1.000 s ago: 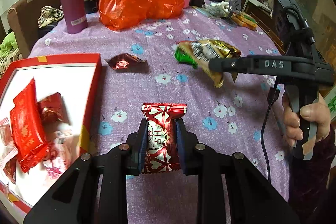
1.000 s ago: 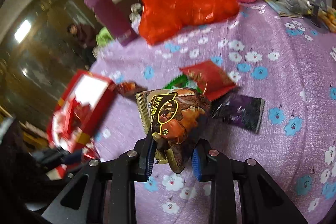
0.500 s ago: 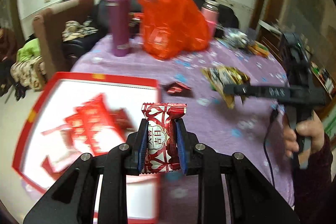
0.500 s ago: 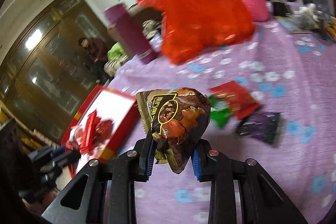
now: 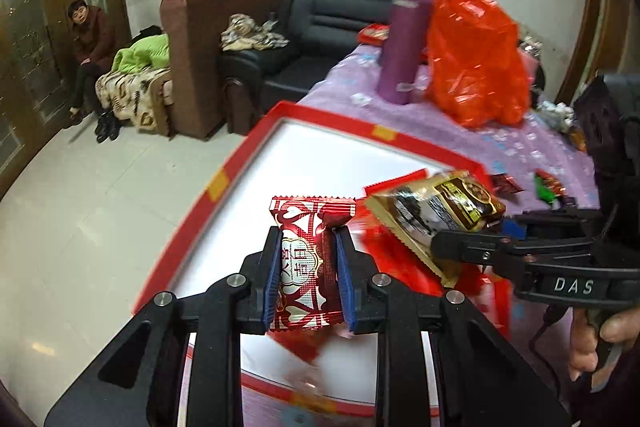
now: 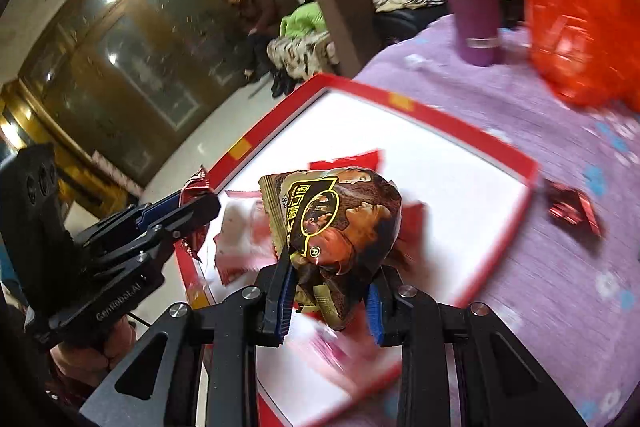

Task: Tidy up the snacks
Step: 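Carry the candy bar and brown bag over the tray box and release both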

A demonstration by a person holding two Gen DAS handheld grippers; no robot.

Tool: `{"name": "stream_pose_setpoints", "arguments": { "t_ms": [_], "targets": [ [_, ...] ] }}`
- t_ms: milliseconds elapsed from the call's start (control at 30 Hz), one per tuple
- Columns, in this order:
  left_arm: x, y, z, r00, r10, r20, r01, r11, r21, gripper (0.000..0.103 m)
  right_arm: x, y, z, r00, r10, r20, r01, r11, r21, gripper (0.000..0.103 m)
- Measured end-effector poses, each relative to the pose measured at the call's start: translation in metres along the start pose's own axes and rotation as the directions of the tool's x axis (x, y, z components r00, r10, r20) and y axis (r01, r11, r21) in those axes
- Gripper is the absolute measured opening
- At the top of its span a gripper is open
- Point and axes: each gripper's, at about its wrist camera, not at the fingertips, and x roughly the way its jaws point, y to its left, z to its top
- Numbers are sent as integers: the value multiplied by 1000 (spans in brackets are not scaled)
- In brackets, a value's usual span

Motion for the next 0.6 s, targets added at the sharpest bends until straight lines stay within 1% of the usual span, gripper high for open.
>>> {"name": "stream_pose_setpoints", "arguments": {
  "t_ms": [167,233,333,400,500,600],
  "targets": [
    [25,9,1,999,1,-50,-1,1000,2,23,31,30,23,998,-65,-16,64,995,-72,30],
    [30,11,2,998,5,-58,-5,1000,-2,23,44,36,32,996,-81,-28,78,994,-80,30],
    [39,15,4,997,11,-72,-11,1000,-10,23,57,41,40,993,-119,-19,116,987,-114,30],
    [45,15,5,997,14,-82,-14,1000,-7,23,67,40,45,992,-120,-32,116,987,-114,30],
    [51,13,6,996,25,-91,-24,1000,10,24,78,42,49,990,-136,-23,132,982,-132,29],
    [59,10,9,994,44,-104,-42,999,22,24,89,42,51,991,-126,-38,120,984,-135,27]
  ]
}}
